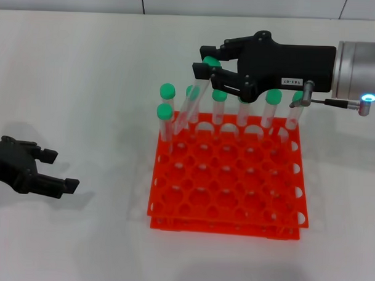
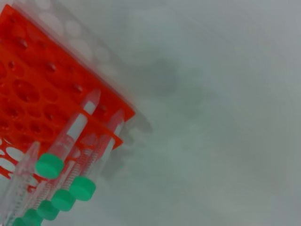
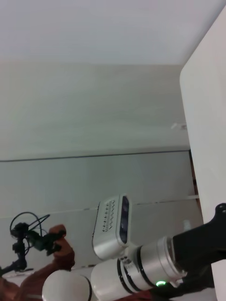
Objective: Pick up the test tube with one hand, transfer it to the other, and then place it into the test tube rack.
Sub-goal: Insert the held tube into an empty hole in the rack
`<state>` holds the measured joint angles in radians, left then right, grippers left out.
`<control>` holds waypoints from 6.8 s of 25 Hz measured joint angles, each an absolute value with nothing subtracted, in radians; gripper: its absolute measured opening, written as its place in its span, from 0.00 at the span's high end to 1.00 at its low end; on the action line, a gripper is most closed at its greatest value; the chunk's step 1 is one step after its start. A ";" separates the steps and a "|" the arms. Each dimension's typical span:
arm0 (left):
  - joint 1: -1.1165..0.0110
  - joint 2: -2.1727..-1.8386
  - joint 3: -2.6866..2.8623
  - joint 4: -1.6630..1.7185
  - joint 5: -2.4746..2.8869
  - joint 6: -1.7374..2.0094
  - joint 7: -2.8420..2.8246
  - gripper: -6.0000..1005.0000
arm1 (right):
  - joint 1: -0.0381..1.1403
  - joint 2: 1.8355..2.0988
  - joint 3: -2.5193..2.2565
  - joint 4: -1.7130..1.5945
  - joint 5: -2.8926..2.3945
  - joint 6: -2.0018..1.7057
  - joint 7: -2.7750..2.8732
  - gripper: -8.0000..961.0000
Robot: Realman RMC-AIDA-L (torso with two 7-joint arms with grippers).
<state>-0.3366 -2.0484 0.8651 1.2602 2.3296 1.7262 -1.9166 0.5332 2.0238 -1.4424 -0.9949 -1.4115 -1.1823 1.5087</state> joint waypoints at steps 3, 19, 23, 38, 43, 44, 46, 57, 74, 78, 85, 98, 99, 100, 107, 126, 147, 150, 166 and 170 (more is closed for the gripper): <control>-0.342 -2.049 0.865 1.249 2.329 1.721 -1.909 0.12 | 0.528 2.024 -1.444 -0.983 -1.411 -1.171 1.495 0.71; -0.364 -2.047 0.815 1.198 2.322 1.691 -1.854 0.12 | 0.519 2.022 -1.445 -0.978 -1.411 -1.164 1.488 0.71; -0.365 -2.046 0.814 1.188 2.307 1.691 -1.844 0.12 | 0.513 2.022 -1.443 -0.983 -1.411 -1.164 1.482 0.71; -0.367 -2.048 0.807 1.175 2.304 1.691 -1.838 0.12 | 0.484 2.023 -1.444 -0.999 -1.410 -1.164 1.424 0.71; -0.367 -2.049 0.804 1.174 2.304 1.691 -1.827 0.12 | 0.483 2.025 -1.448 -0.992 -1.403 -1.161 1.398 0.71; -0.367 -2.049 0.804 1.174 2.304 1.691 -1.826 0.12 | 0.483 2.025 -1.454 -0.989 -1.395 -1.158 1.388 0.71; -0.367 -2.049 0.804 1.174 2.304 1.691 -1.826 0.12 | 0.482 2.025 -1.468 -0.986 -1.378 -1.148 1.371 0.71; -0.365 -2.051 0.804 1.171 2.304 1.689 -1.825 0.12 | 0.469 2.025 -1.540 -0.980 -1.335 -1.094 1.322 0.71; -0.362 -2.052 0.804 1.158 2.304 1.683 -1.816 0.12 | 0.470 2.024 -1.563 -0.985 -1.330 -1.074 1.313 0.71; -0.360 -2.052 0.804 1.158 2.304 1.682 -1.816 0.12 | 0.470 2.022 -1.561 -1.002 -1.330 -1.075 1.316 0.71; -0.359 -2.053 0.804 1.158 2.303 1.681 -1.816 0.12 | 0.468 2.019 -1.556 -0.997 -1.330 -1.075 1.313 0.71; -0.356 -2.055 0.804 1.154 2.280 1.681 -1.803 0.12 | 0.459 2.018 -1.556 -0.993 -1.336 -1.071 1.288 0.71; -0.357 -2.055 0.804 1.151 2.280 1.681 -1.803 0.12 | 0.458 2.018 -1.557 -0.993 -1.337 -1.070 1.286 0.71; -0.357 -2.055 0.804 1.148 2.280 1.681 -1.802 0.12 | 0.458 2.018 -1.558 -0.993 -1.338 -1.070 1.284 0.71; -0.357 -2.055 0.804 1.146 2.279 1.680 -1.797 0.12 | 0.457 2.021 -1.566 -0.990 -1.338 -1.069 1.262 0.71; -0.367 -2.058 0.794 1.123 2.277 1.667 -1.773 0.12 | 0.465 2.022 -1.586 -0.988 -1.333 -1.070 1.247 0.71; -0.363 -2.060 0.791 1.115 2.233 1.680 -1.739 0.12 | 0.471 2.022 -1.587 -0.994 -1.334 -1.076 1.260 0.71; -0.364 -2.058 0.792 1.094 2.228 1.686 -1.728 0.12 | 0.471 2.022 -1.589 -0.994 -1.334 -1.075 1.261 0.71; -0.364 -2.050 0.778 1.086 2.213 1.779 -1.672 0.12 | 0.471 2.020 -1.597 -0.993 -1.331 -1.071 1.271 0.71; -0.366 -2.044 0.762 1.089 2.193 1.803 -1.670 0.12 | 0.471 2.020 -1.596 -0.990 -1.331 -1.071 1.271 0.71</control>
<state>-0.3664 -2.0437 0.7622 1.0894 2.1929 1.8029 -1.6701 0.4709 2.0201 -1.5961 -0.9900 -1.3313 -1.0706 1.2711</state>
